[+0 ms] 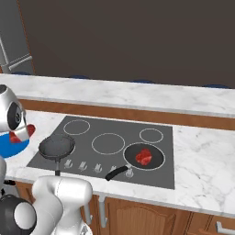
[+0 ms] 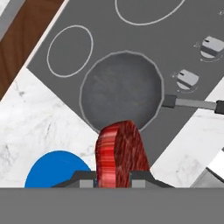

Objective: Place one of the steaks on the plate and the other in the bowl. Then place the bowl in the fridge.

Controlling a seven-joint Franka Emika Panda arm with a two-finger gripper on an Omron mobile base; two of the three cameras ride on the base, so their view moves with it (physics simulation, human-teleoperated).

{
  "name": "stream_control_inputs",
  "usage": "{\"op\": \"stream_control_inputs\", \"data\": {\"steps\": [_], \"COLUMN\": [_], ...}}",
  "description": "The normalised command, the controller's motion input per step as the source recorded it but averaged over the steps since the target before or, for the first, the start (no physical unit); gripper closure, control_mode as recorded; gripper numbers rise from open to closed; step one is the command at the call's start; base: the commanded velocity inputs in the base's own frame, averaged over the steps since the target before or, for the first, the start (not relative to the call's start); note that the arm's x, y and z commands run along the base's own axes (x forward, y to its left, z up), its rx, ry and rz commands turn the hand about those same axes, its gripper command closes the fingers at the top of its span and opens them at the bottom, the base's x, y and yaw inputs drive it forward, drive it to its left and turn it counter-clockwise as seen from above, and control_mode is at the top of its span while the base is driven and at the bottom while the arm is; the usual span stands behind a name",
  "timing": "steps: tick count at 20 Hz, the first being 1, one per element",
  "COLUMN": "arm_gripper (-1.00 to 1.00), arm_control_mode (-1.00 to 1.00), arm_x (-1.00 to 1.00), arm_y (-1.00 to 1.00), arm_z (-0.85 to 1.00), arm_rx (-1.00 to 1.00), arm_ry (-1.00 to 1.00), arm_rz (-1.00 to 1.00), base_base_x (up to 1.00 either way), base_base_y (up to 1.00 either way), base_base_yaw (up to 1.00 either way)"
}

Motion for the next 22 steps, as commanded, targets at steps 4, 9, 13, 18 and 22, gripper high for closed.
{"op": "stream_control_inputs", "data": {"steps": [4, 9, 13, 18, 22], "arm_gripper": [1.00, 1.00, 1.00, 1.00, 1.00], "arm_control_mode": [-1.00, -1.00, -1.00, -1.00, -1.00], "arm_x": [0.00, 0.00, 0.05, 0.25, 0.35], "arm_y": [0.62, 0.70, 0.67, 0.54, 0.41], "arm_z": [0.00, -0.06, -0.26, -0.34, -0.33], "arm_rx": [0.00, 0.00, -0.02, -0.01, 0.00], "arm_ry": [0.01, 0.05, 0.04, 0.08, 0.08], "arm_rz": [-0.04, -0.03, -0.03, 0.00, 0.00], "base_base_x": [0.00, 0.00, 0.00, 0.00, 0.00], "base_base_y": [0.00, 0.00, 0.00, 0.00, 0.00], "base_base_yaw": [0.00, 0.00, 0.00, 0.00, 0.00]}}
